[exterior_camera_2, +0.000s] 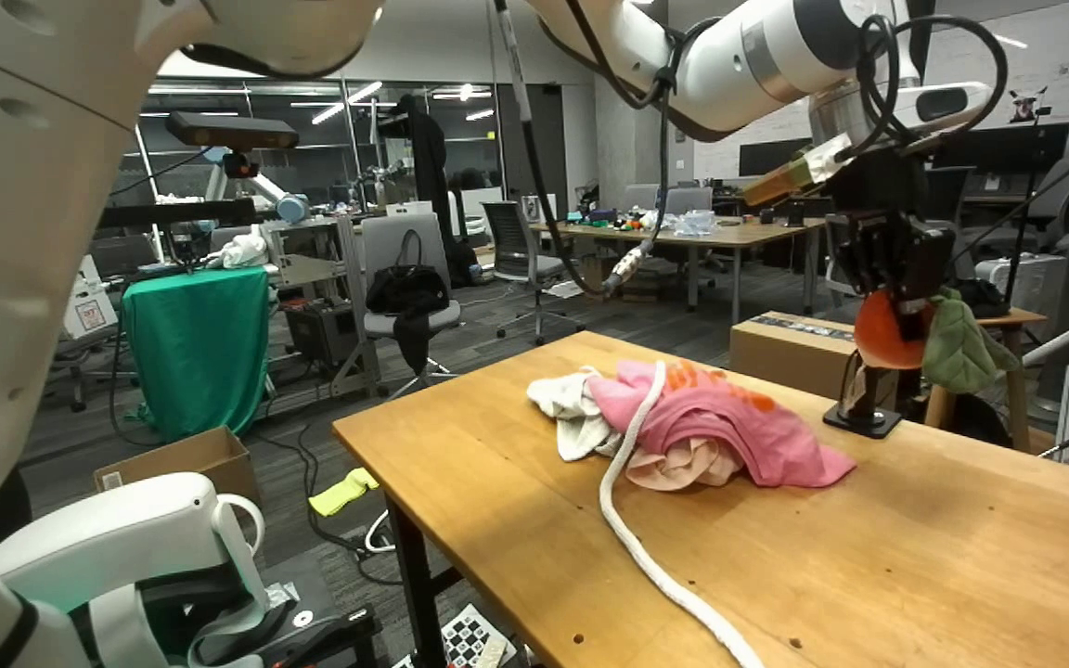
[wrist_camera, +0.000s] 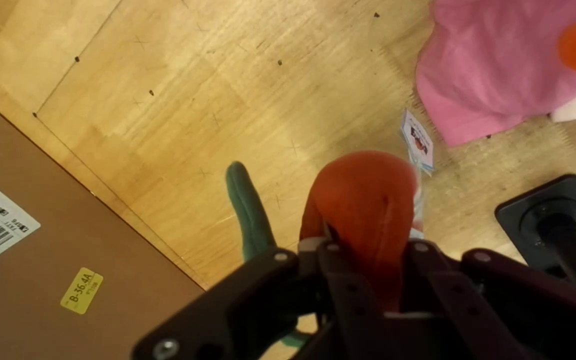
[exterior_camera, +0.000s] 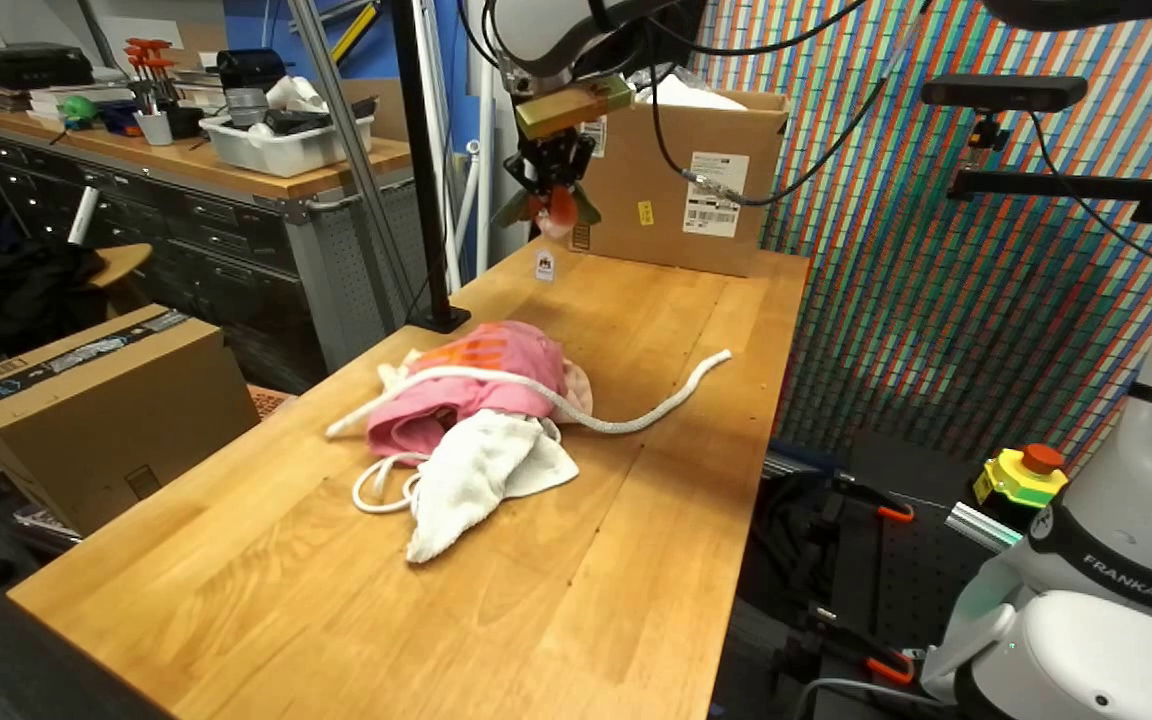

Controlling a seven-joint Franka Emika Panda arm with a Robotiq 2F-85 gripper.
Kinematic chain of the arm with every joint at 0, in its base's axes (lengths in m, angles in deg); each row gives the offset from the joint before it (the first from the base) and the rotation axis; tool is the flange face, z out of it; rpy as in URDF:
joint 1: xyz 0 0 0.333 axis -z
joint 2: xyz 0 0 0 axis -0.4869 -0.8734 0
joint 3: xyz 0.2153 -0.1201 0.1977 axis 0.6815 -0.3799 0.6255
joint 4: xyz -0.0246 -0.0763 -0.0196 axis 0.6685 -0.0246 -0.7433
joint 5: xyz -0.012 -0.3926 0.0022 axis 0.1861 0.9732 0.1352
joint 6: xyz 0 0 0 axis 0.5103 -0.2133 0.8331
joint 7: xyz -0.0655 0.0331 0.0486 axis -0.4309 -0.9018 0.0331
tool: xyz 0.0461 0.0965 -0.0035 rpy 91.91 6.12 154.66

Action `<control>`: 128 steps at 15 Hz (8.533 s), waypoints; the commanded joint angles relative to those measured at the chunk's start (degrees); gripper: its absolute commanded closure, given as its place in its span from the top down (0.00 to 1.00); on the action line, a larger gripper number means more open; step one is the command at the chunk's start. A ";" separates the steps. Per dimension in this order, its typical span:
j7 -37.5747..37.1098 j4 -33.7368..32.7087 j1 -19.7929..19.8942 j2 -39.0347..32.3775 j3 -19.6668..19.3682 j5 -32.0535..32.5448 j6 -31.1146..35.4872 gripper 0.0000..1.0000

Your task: Put all the items on the table separately

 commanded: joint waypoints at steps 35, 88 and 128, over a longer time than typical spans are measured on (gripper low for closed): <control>-0.07 9.28 -7.96 4.71 1.07 6.74 -0.55 1.00; 21.31 27.02 -12.41 8.20 12.72 3.47 19.60 1.00; 7.70 28.98 -13.83 4.26 2.88 30.11 28.24 1.00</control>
